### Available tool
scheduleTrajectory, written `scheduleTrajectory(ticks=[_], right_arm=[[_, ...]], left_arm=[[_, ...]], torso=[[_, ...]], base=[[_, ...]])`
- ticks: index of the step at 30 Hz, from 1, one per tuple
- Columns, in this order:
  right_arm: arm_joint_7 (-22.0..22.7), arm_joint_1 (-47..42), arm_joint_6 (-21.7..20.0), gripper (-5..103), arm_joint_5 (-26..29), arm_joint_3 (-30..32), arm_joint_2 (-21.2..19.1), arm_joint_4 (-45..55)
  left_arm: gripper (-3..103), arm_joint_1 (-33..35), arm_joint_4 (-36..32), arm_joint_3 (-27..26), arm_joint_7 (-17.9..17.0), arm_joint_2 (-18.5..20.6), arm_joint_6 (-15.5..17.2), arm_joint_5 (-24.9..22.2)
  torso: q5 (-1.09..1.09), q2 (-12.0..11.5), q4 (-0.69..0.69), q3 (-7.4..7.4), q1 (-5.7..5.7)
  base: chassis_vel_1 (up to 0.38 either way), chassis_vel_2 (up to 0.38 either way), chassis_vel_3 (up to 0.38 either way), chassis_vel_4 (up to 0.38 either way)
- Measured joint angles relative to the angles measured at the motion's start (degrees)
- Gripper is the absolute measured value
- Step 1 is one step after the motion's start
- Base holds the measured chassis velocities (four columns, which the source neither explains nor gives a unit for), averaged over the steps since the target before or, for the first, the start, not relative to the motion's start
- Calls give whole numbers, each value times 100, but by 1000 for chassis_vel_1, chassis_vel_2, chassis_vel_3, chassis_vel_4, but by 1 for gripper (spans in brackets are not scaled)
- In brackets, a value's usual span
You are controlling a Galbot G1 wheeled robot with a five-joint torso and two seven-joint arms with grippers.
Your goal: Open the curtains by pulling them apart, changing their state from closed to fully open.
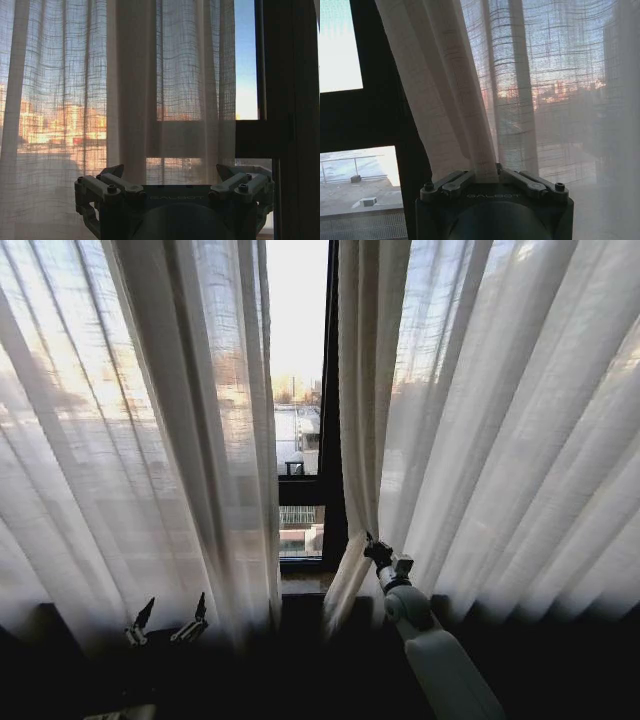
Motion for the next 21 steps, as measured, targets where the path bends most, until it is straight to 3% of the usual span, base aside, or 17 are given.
scheduleTrajectory(ticks=[21], right_arm=[[2,-45,36,0,-21,99,8,-21]], left_arm=[[100,6,53,-26,119,-11,-55,3]], torso=[[-2,-1,2,1,2]], base=[[-354,-350,353,355]])
